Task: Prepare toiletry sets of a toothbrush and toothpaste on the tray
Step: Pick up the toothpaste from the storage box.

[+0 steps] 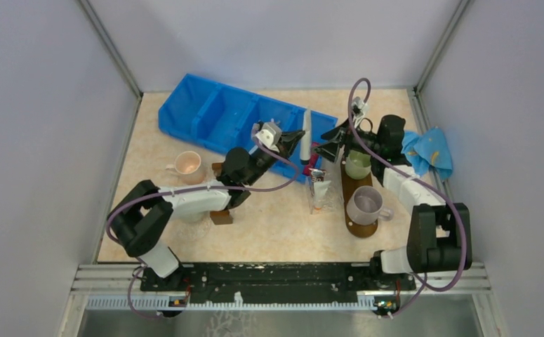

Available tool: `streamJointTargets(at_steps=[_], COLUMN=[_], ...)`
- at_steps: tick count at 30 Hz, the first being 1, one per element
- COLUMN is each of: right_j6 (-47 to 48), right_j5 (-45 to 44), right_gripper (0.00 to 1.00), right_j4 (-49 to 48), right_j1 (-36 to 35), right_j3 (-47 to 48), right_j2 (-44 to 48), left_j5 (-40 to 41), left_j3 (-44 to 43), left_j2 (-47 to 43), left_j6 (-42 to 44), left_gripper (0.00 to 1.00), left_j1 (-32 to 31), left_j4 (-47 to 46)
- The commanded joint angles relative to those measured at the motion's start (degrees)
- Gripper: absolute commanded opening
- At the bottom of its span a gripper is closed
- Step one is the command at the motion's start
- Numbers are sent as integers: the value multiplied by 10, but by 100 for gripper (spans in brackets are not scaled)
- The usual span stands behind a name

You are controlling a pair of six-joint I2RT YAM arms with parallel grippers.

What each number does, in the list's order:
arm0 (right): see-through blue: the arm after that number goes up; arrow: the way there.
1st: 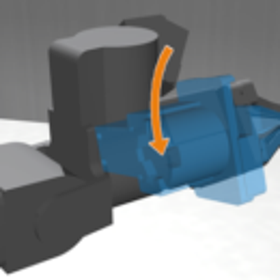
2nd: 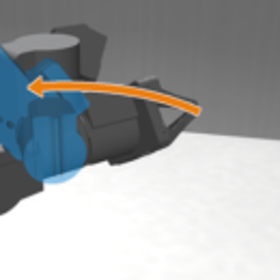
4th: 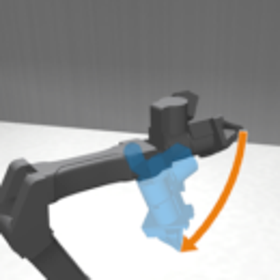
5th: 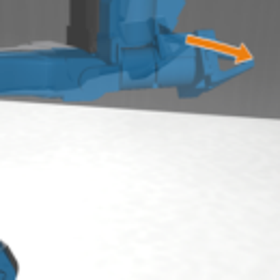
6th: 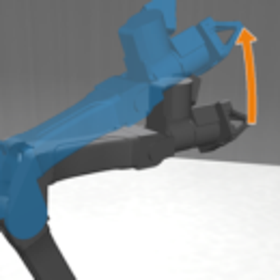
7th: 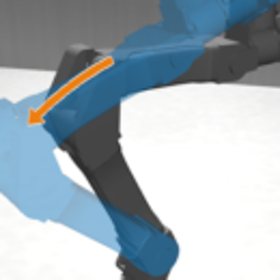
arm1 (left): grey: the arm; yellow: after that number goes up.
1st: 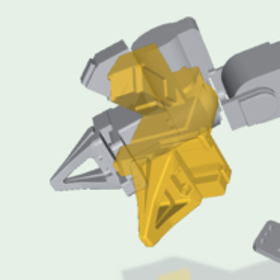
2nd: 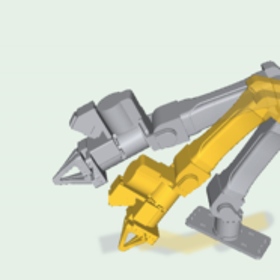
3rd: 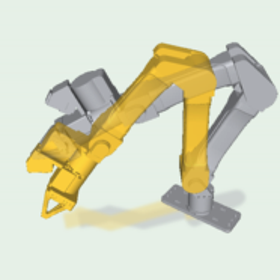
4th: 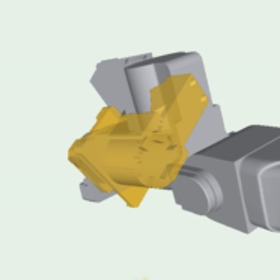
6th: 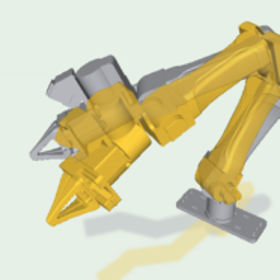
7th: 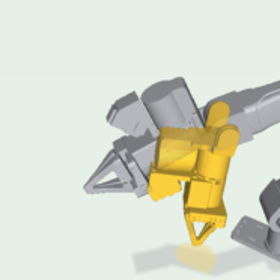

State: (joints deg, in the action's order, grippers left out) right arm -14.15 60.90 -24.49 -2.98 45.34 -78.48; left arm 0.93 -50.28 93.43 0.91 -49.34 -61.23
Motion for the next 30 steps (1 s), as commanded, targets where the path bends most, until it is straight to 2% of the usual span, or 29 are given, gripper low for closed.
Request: streamJointTargets(at_steps=[1,6,11,16,19,22,27,28,30], right_j6=[-37,-38,-56,-114,-125,-126,-126,-126,-126], right_j5=[38,55,77,113,125,134,149,152,157], right_gripper=[88,85,73,63,54,38,18,14,8], right_j4=[-92,-96,-115,-196,-209,-208,-201,-200,-198], right_j1=[-26,-36,-47,-54,-60,-66,-68,-68,-68], right_j3=[3,6,6,-5,-5,-2,6,7,10], right_j2=[3,-2,-4,-7,-7,-9,-9,-9,-7], left_j5=[-50,-74,-88,-105,-109,-112,-121,-121,-124], left_j3=[9,25,37,45,46,44,40,39,40], left_j2=[-11,-10,-5,5,8,10,15,15,12], left_j6=[-57,-81,-93,-99,-104,-102,-104,-106,-107], left_gripper=[0,0,0,0,0,0,0,3,22], left_j1=[4,5,4,5,5,6,6,7,9], left_j4=[-97,-147,-184,-222,-230,-230,-225,-224,-217])
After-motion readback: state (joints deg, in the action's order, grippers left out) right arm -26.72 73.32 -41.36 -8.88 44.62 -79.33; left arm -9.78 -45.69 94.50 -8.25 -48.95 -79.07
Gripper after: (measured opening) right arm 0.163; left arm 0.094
